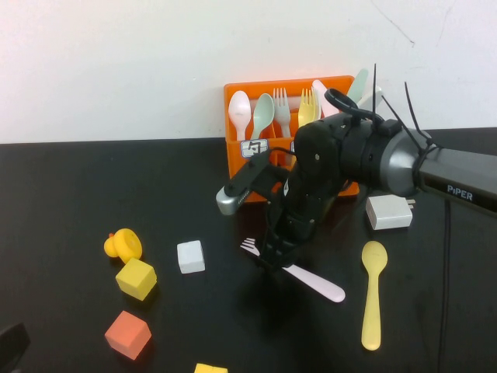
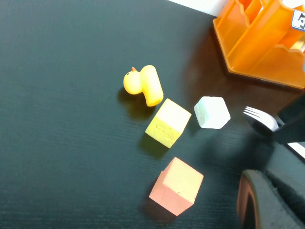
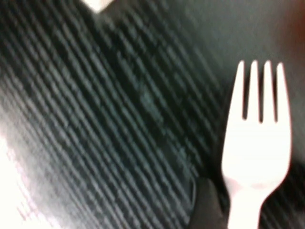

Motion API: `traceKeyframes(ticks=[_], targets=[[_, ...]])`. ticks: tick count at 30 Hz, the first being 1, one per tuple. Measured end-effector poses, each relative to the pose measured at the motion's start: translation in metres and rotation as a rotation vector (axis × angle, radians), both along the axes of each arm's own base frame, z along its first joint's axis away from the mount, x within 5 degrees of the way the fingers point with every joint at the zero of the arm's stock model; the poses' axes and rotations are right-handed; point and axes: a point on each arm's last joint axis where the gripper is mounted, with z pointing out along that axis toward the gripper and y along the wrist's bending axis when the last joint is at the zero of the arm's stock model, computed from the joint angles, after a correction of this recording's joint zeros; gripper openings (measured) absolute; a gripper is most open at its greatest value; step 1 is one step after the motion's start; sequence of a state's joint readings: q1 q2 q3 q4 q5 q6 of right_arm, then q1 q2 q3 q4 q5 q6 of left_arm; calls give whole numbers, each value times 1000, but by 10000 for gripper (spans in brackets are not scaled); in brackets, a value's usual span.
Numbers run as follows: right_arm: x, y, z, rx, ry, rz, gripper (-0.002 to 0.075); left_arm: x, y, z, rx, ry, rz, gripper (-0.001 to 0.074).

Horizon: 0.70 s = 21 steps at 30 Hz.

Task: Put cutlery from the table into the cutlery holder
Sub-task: Pick up the fork

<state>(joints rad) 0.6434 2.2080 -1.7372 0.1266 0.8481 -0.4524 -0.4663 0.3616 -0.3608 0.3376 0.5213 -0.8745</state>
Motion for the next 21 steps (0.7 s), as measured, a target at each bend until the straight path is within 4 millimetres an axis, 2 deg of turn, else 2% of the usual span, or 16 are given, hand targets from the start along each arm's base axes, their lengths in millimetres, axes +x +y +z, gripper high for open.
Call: traceKeyframes(ticks=[8, 21], targets=[[4, 3, 1, 30, -49, 4, 445, 0, 0, 0, 0, 0, 0, -1], [2, 1, 0, 9, -21, 16, 447, 0, 0, 0, 0, 0, 0, -1]])
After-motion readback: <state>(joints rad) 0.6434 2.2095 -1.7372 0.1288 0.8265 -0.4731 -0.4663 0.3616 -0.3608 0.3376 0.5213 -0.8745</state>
